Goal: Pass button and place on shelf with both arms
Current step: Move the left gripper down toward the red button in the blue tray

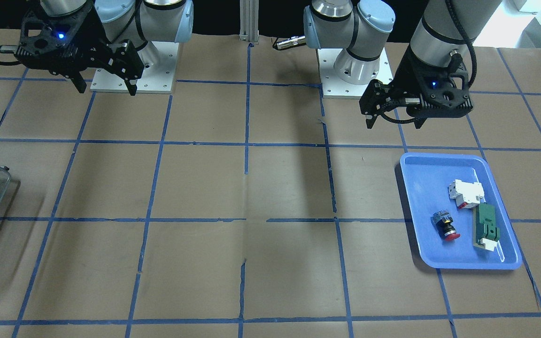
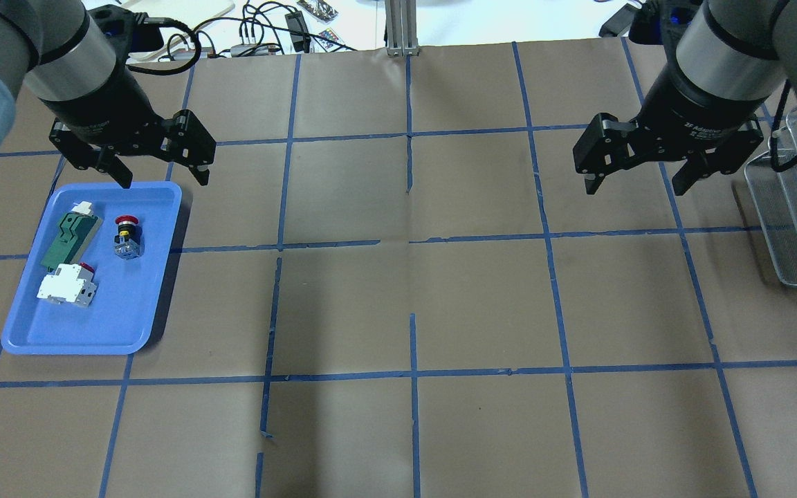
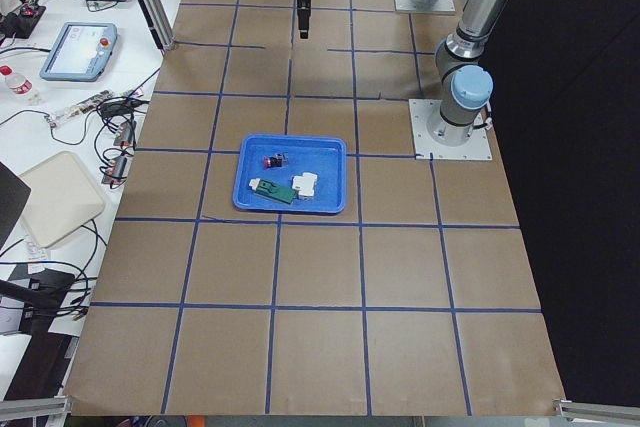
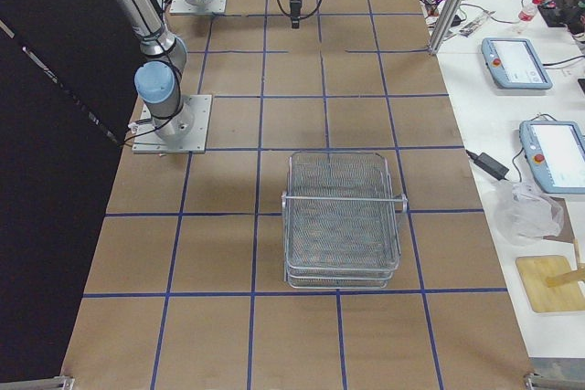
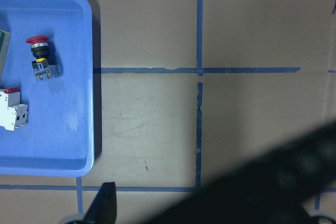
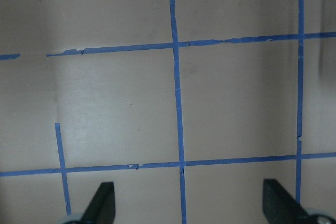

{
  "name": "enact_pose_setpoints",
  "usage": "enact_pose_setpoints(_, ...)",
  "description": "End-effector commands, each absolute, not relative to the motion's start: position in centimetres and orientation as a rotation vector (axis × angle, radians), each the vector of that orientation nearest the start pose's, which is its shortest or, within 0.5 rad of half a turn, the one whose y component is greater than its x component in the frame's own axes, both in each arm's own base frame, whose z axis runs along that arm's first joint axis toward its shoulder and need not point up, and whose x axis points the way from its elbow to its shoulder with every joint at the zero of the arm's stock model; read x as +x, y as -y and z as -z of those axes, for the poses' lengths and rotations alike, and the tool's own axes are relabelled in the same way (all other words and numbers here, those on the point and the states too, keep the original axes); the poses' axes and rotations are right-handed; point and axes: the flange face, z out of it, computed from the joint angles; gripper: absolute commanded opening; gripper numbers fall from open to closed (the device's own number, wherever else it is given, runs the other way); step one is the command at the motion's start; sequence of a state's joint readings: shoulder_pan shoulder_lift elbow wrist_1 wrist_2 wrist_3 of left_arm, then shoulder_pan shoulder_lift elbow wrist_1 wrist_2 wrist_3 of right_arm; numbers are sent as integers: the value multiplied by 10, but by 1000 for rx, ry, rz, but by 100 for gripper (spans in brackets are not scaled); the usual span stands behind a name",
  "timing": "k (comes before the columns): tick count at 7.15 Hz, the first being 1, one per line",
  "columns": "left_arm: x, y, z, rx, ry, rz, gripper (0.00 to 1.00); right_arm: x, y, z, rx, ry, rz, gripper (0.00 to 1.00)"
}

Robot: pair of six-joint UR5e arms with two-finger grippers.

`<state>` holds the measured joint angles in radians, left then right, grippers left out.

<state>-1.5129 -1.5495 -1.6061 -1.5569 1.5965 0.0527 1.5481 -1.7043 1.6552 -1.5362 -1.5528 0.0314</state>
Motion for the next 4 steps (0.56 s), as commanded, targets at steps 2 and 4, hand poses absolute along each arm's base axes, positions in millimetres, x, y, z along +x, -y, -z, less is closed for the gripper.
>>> enact_pose_setpoints(2,-100,490,-481,-5,-3114,-5,100,124,439,-500,84,-3131,5,100)
enact_pose_setpoints(4,-41,501,-476,-21,-3116,-19,100,125,438,-501,84,-3124,17,100)
